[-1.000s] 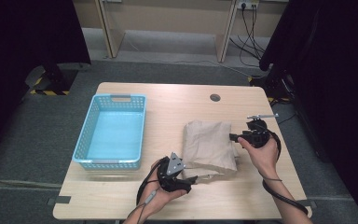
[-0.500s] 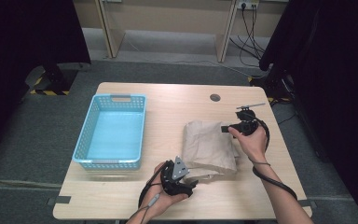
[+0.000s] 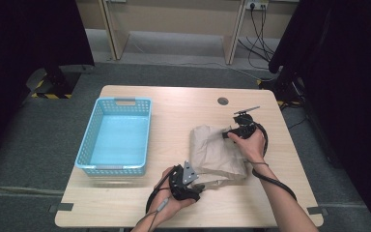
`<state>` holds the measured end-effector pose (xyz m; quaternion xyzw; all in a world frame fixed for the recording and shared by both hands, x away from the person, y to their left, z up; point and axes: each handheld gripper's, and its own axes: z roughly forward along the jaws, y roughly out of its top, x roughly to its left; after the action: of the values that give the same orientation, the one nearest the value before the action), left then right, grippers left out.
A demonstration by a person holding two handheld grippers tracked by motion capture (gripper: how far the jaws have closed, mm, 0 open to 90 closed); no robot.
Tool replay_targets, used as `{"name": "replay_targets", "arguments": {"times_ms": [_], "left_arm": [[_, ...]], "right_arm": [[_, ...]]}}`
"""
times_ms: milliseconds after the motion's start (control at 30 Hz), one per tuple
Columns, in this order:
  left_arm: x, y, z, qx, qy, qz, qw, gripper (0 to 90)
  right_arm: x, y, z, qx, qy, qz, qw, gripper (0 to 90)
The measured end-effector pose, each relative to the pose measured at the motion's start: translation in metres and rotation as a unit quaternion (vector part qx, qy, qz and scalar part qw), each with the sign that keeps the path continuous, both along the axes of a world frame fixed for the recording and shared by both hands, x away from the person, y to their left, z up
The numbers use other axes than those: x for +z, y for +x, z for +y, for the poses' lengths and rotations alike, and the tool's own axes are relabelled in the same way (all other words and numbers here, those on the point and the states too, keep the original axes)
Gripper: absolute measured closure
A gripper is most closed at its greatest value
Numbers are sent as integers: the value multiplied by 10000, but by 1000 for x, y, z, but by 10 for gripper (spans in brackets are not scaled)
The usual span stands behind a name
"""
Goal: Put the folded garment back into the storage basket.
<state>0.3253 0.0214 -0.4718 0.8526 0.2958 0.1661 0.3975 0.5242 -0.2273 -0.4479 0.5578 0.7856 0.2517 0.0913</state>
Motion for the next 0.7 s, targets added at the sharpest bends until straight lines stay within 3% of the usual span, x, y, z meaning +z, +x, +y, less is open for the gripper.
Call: {"name": "replay_targets", "arguments": {"times_ms": [200,400,500,700], "left_arm": [[-3,4,-2,52,60,66,9999,242],[-5,6,-2,88,60,142,9998,275],[-6,9,-2,120,97,193,9997,311],[-7,12,-2,123,-15,322,9994,381]], "right_arm": [[-4,-2,3,79,-157,-116,9998,375],[-7,-10,12,276,-394,-458,9978,504],[-8,-11,12,315,-324,-549,9975,551],[-7,-13,14,423,-160,-494,9978,750]]}}
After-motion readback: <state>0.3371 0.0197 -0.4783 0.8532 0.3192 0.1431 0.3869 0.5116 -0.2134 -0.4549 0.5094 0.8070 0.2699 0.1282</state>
